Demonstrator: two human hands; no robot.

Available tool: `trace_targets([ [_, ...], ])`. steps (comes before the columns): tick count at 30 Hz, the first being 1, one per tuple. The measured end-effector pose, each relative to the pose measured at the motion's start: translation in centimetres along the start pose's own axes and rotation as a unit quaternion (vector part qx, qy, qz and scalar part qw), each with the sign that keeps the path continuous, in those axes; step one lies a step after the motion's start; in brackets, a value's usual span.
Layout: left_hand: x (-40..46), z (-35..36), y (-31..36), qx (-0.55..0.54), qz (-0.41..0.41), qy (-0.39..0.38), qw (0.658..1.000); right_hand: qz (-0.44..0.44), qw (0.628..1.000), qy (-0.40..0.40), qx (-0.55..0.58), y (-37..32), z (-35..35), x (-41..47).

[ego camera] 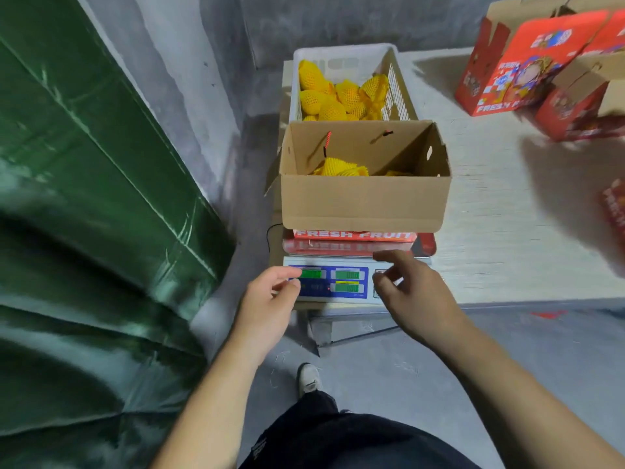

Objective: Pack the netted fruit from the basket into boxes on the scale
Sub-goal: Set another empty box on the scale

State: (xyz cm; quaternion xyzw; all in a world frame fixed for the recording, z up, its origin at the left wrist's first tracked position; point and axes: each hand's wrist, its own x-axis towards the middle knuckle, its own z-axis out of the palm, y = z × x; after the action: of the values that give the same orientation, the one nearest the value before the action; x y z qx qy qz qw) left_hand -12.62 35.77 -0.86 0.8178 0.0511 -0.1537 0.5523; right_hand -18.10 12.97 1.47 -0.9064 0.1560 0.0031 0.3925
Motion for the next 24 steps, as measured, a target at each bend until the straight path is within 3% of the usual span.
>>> trace_targets([
  [8,-1.0,-0.6,-1.1,-0.012,-0.005,0.007,1.0,0.011,0.998,-0.055,-0.01,0.1,0.2,-0.9],
  [17,0.7,-0.8,0.8,-0.015,-0.004,-0.055,0.998,0.004,0.997,-0.077,-0.004,-0.2,1.1,0.1],
  [20,1.8,-0.7,4.0,-0.028,0.07,-0.102,0.992,-0.013,0.999,-0.006,0.049,-1.2,1.3,1.4],
  [24,4.2,-0.5,9.0,-0.038,0.167,-0.13,0.977,-0.1,0.982,0.134,0.091,-3.8,0.6,4.6],
])
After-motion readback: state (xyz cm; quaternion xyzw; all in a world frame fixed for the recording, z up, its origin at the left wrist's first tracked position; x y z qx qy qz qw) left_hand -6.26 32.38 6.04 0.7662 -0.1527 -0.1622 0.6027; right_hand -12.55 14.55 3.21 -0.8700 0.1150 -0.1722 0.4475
